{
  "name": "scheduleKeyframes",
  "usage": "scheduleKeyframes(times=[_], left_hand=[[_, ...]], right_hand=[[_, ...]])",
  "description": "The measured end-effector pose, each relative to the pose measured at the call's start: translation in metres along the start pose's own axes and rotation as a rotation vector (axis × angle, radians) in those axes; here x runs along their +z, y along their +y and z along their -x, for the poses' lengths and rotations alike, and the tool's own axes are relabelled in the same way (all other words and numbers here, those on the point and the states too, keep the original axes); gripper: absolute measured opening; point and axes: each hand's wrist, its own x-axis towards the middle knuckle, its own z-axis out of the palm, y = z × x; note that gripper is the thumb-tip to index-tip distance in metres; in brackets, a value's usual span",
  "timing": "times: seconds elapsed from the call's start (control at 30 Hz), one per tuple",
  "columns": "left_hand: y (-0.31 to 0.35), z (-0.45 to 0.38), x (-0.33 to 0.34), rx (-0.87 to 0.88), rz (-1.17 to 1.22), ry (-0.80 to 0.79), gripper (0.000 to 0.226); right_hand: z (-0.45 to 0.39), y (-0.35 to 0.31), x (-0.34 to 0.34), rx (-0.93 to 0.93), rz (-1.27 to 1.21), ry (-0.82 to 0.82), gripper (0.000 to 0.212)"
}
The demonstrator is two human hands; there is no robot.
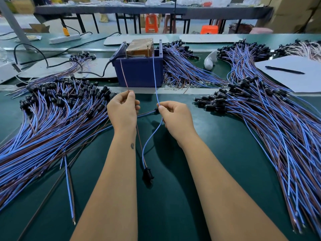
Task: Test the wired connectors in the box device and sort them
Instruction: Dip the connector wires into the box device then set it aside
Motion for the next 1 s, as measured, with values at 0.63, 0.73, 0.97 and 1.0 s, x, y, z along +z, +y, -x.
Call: scheduleKeyframes(times=[0.63,0.73,0.97,1.0], left_hand=[[-0.006,-0.011,-0.003,-0.122,0.128,-0.117,0.012],[-0.006,-0.015,-0.005,-0.144,0.144,-0.118,0.013],[-0.006,-0.014,-0.004,-0.145,0.127,-0.116,0.012],[-0.005,-0.015,-0.005,-0.151,0.142,-0.123,0.012]], right_hand=[[-0.006,0.001,0.007,0.009,0.202,0.095,0.018],[-0.008,-0.001,0.009,0.039,0.207,0.118,0.016],[-0.009,-0.001,0.011,0.032,0.214,0.15,0.014],[-0.009,0.0,0.01,0.028,0.195,0.145,0.015]])
